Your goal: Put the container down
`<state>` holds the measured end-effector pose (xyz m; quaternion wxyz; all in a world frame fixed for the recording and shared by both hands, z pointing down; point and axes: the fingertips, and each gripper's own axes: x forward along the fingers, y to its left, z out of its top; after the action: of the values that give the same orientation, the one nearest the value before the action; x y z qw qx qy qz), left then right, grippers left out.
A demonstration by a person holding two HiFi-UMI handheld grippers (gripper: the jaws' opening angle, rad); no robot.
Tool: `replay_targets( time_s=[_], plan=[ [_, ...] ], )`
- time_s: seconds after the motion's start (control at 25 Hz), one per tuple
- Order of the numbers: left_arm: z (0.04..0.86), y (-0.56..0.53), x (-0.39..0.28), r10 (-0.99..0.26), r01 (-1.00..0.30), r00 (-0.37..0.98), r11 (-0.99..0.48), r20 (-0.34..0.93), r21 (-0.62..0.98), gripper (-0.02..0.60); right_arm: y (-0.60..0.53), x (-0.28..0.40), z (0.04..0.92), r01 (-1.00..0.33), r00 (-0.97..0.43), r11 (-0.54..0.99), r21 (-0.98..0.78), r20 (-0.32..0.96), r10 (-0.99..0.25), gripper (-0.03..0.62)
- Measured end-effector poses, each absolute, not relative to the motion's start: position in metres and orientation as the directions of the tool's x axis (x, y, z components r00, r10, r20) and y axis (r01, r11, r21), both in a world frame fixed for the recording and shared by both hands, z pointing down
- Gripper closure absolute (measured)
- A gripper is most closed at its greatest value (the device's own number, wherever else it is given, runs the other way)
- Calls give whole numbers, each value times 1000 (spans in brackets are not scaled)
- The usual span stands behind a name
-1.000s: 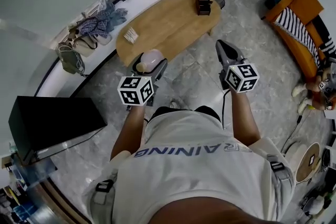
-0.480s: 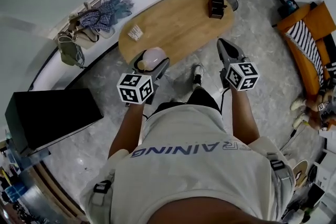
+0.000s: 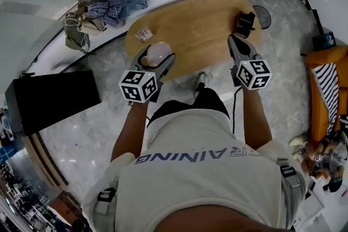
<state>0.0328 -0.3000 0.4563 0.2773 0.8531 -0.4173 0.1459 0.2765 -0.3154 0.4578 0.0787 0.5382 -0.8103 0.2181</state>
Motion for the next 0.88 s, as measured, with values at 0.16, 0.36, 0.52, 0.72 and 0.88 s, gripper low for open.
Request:
replay_targets(
  time_s=[0.16,0.36,0.52,0.72,0.88],
  plan=[
    [487,-338,54,-660,-834,551,-449,510,320,186,-368,297,487,-883,-462,375,-281,394,-795,577],
    [548,-354,63,-653,-869,491,-410,576,277,186,-394,286,547,-855,-514,394,-339,445,-733,578],
    [619,-368,65,-614,-875,473,-414,631,253,186,-400,275,600,-854,-514,362,-373,503,-695,578],
    [728,-385,71,-556,-876,442,-438,704,204,186,-388,270,664,-861,-504,318,-398,577,-643,579],
    [802,-400,90,-487,-858,437,-479,756,187,186,-375,268,711,-856,-513,294,-425,634,-579,579]
  ],
)
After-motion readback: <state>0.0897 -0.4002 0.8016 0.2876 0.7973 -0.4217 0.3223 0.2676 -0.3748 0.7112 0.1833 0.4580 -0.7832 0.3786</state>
